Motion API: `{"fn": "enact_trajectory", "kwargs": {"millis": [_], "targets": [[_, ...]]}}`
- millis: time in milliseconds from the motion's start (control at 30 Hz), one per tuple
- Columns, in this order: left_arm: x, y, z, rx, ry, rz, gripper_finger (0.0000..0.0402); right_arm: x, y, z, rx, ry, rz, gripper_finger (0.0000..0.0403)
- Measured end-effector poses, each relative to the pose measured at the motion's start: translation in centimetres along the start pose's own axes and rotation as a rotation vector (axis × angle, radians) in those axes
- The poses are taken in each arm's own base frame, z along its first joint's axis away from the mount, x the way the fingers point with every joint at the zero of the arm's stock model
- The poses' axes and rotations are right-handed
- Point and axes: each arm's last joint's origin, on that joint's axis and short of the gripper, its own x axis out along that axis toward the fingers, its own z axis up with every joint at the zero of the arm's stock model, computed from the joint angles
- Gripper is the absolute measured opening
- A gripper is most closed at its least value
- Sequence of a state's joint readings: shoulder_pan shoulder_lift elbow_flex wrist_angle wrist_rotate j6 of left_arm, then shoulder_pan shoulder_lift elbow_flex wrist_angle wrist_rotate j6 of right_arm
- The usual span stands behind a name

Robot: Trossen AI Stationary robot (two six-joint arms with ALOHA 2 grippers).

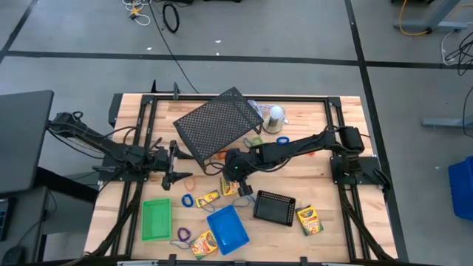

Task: Pick & Place Office Desk Supplies
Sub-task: Put the yellow crayon box into the blue bin

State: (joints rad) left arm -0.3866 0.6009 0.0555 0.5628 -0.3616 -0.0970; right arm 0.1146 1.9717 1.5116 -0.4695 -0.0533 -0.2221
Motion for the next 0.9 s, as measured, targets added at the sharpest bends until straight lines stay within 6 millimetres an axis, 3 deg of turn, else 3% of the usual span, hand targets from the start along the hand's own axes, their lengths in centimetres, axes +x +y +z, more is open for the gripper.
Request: {"fn": "enact_trajectory", "kwargs": {"millis": [567,900], "targets": [[0.9,-0.4,0.4,-0.017,-0.086,-0.003,0.0310,-5.2,0.2,4.1,-0.014,-0.318,-0.320,0.0000],[1.2,-0.6,0.4,0.002,-0.096,-0.031,0.0310,-6.3,-0.3,5.1,0.030,-0.407,-0.502,0.0000]]}}
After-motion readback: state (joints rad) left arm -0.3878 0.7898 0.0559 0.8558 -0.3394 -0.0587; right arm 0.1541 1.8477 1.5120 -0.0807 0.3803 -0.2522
